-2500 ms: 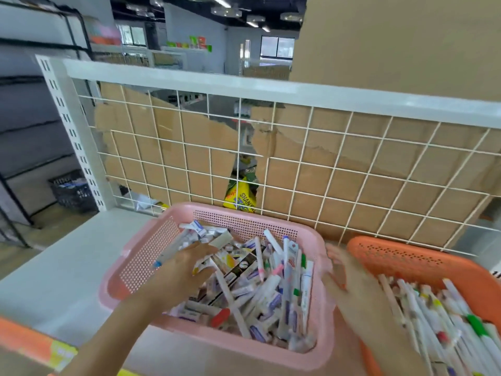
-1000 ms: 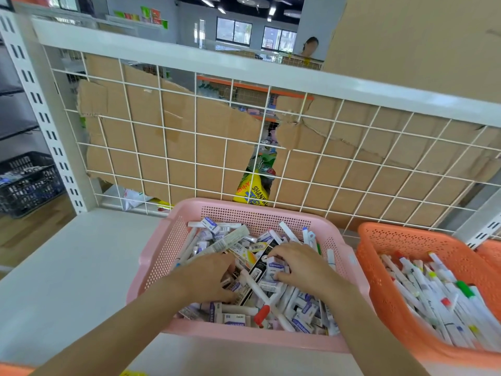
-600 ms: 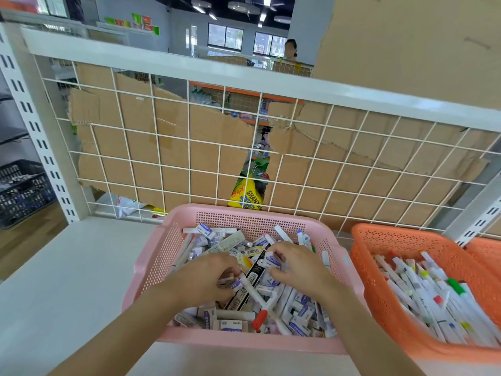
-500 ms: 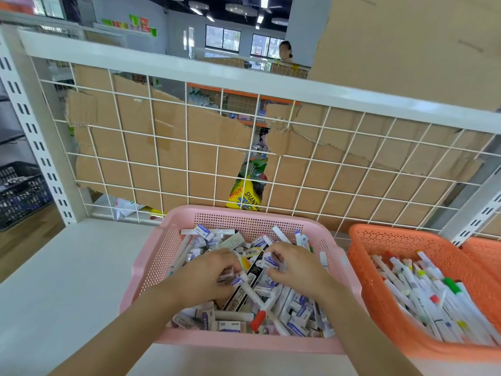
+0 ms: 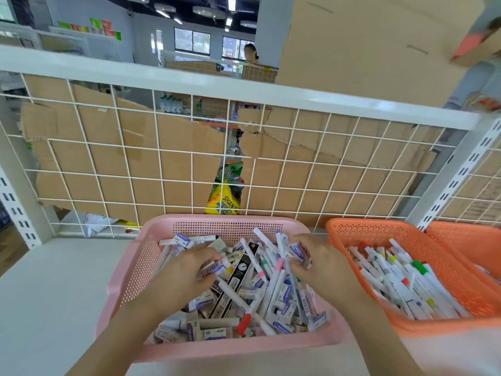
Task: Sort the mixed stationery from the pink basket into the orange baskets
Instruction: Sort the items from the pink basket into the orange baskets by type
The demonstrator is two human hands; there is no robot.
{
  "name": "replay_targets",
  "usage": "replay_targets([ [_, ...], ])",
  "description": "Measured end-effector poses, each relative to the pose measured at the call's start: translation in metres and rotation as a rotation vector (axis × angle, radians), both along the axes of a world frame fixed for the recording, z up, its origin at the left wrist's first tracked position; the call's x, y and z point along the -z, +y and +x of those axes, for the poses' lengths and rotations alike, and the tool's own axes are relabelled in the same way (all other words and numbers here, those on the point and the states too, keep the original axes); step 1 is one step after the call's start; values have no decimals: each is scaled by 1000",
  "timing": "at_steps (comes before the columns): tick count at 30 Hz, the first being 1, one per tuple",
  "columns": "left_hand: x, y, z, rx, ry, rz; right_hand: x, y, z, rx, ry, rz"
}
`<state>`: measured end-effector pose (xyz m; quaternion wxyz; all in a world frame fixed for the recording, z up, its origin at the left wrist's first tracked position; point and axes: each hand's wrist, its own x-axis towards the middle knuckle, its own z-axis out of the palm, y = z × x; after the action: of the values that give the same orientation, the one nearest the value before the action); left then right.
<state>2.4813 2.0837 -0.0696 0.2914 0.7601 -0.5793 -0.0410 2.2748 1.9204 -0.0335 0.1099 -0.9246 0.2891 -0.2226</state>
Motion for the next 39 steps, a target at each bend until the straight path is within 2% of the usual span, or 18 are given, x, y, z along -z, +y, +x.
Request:
replay_targets([
  [6,-13,-4,-12,-14,-16,-92,3,-1,-56,163,-50,-54],
  [14,-32,-12,-50,66,-257,-146,5,-1,-140,337,-134,-131],
  [18,-26,-29,-72,99,-90,-173,10,-4,-186,418,-149,-143],
  [24,-28,-54,-136,186,-120,-270,14,-3,-264,450,-204,-161],
  [30,-30,-72,-213,238,-28,-243,15,-5,-347,518,-223,-201],
  [36,-27,-95,-288,178,-34,-248,15,-10,-420,610,-227,-245],
  [39,-31,-107,-323,190,-97,-258,14,-16,-449,624,-214,-244],
])
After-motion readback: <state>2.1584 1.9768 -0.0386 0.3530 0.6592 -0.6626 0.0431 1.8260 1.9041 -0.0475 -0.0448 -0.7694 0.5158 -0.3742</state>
